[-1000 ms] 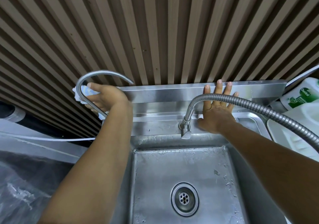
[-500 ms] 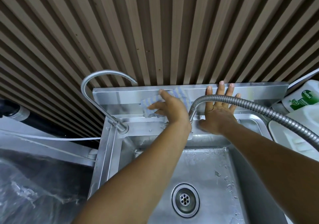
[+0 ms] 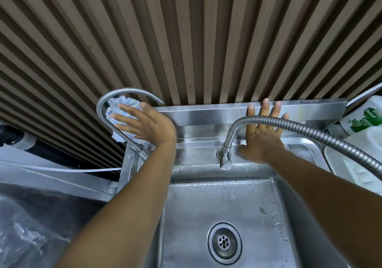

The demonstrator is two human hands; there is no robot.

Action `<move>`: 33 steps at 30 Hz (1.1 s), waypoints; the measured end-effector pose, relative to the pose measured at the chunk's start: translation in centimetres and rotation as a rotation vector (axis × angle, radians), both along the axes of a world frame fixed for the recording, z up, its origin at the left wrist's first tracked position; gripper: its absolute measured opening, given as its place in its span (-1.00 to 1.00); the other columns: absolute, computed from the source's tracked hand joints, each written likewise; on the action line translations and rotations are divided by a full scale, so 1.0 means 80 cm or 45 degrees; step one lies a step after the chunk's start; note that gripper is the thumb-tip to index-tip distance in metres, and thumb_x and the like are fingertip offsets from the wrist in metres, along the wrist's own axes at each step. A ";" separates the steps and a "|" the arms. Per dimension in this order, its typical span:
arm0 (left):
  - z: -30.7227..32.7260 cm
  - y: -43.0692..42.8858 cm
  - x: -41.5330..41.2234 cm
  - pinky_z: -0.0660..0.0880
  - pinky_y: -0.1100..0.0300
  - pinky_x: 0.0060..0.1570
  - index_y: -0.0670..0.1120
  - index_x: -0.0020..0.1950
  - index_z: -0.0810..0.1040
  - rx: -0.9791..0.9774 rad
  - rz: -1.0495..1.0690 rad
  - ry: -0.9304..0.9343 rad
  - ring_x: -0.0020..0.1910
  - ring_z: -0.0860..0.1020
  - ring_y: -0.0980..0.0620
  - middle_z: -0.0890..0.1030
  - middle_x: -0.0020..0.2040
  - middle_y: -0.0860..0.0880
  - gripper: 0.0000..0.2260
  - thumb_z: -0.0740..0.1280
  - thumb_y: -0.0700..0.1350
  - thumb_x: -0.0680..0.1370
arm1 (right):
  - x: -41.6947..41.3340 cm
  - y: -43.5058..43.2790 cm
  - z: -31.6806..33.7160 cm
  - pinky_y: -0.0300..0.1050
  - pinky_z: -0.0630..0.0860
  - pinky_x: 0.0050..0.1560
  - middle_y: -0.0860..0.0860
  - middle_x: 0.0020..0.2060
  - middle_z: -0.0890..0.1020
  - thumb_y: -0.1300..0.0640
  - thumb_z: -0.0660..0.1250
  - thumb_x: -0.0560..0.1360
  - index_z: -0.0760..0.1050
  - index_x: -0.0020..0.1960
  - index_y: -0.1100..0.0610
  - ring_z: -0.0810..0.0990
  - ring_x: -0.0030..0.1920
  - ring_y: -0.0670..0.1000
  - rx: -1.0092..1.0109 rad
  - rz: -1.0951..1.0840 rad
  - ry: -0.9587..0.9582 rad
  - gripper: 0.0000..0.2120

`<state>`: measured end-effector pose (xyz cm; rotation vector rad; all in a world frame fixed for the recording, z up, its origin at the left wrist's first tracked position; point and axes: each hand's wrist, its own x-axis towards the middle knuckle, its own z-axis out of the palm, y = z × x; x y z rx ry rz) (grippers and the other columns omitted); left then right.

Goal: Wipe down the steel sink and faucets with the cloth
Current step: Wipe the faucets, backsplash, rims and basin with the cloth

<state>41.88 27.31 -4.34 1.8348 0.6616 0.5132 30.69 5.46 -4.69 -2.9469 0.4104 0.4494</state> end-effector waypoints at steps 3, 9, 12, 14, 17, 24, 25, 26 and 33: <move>-0.014 -0.048 -0.045 -0.41 0.00 0.46 -0.12 0.62 -0.04 0.149 -0.322 -0.016 0.55 -0.34 -0.23 -0.21 0.61 -0.21 -0.36 -0.14 0.22 0.64 | 0.000 -0.001 -0.002 0.46 -0.48 0.36 0.17 0.32 -0.72 -0.25 0.30 0.44 -0.82 0.28 -0.03 -0.68 0.35 0.35 0.013 0.001 -0.012 0.22; -0.057 -0.073 -0.108 -0.35 -0.17 0.46 0.11 0.61 -0.21 0.578 -1.081 -0.117 0.49 -0.50 -0.03 -0.46 0.53 0.06 -0.46 -0.17 0.18 0.65 | -0.002 0.002 0.000 0.43 -0.51 0.33 0.16 0.34 -0.70 -0.24 0.32 0.43 -0.82 0.29 -0.03 -0.65 0.38 0.35 -0.002 -0.014 -0.016 0.23; -0.061 -0.042 -0.087 -0.31 -0.22 0.46 0.08 0.62 -0.17 0.553 -0.951 -0.112 0.50 -0.48 -0.04 -0.42 0.54 0.06 -0.47 -0.08 0.12 0.67 | 0.000 0.002 0.002 0.43 -0.53 0.30 0.17 0.31 -0.72 -0.26 0.31 0.43 -0.83 0.27 -0.02 -0.65 0.37 0.37 0.003 -0.027 -0.003 0.24; -0.052 -0.019 -0.060 -0.29 -0.21 0.45 -0.01 0.62 -0.13 0.388 -0.653 -0.082 0.54 -0.39 -0.11 -0.32 0.59 -0.04 -0.44 -0.03 0.08 0.67 | 0.000 0.001 0.002 0.42 -0.56 0.28 0.17 0.31 -0.72 -0.27 0.32 0.42 -0.83 0.27 -0.02 -0.66 0.37 0.37 -0.006 -0.028 0.005 0.24; -0.018 0.009 -0.018 -0.22 -0.13 0.48 -0.12 0.63 -0.09 0.117 -0.200 -0.033 0.57 -0.25 -0.24 -0.20 0.62 -0.18 -0.42 0.00 0.02 0.65 | -0.001 0.002 0.003 0.37 -0.63 0.23 0.15 0.32 -0.72 -0.25 0.34 0.42 -0.81 0.29 -0.04 -0.70 0.34 0.34 0.004 -0.011 0.003 0.25; 0.028 -0.011 0.002 -0.17 -0.10 0.50 0.00 0.61 -0.26 -0.597 0.232 0.211 0.59 -0.19 -0.16 -0.23 0.62 -0.13 -0.38 0.03 0.08 0.69 | -0.001 0.003 0.000 0.44 -0.52 0.32 0.16 0.33 -0.71 -0.22 0.33 0.44 -0.81 0.30 -0.03 -0.68 0.35 0.35 -0.003 -0.012 -0.005 0.23; 0.029 -0.022 -0.001 -0.15 -0.14 0.51 0.00 0.61 -0.27 -0.703 0.248 0.280 0.60 -0.16 -0.17 -0.21 0.62 -0.14 -0.37 0.02 0.12 0.68 | -0.001 0.003 0.000 0.44 -0.52 0.31 0.16 0.32 -0.72 -0.22 0.34 0.43 -0.81 0.30 -0.03 -0.69 0.34 0.35 -0.005 -0.010 0.001 0.24; 0.029 -0.035 -0.004 -0.09 -0.16 0.52 0.01 0.61 -0.26 -0.815 0.244 0.378 0.60 -0.09 -0.19 -0.16 0.63 -0.14 -0.35 0.02 0.17 0.67 | -0.001 0.003 0.001 0.44 -0.53 0.31 0.16 0.32 -0.72 -0.23 0.34 0.43 -0.82 0.29 -0.04 -0.69 0.34 0.35 -0.011 -0.007 0.008 0.25; 0.055 -0.093 -0.033 0.46 -0.10 0.17 -0.08 0.24 0.51 -1.750 -0.371 0.580 0.13 0.61 -0.14 0.63 0.18 -0.08 -0.36 0.24 0.40 0.43 | -0.002 0.005 0.011 0.39 -0.55 0.26 0.18 0.22 -0.78 -0.28 0.27 0.46 -0.87 0.21 0.01 -0.71 0.29 0.37 -0.053 -0.026 0.081 0.22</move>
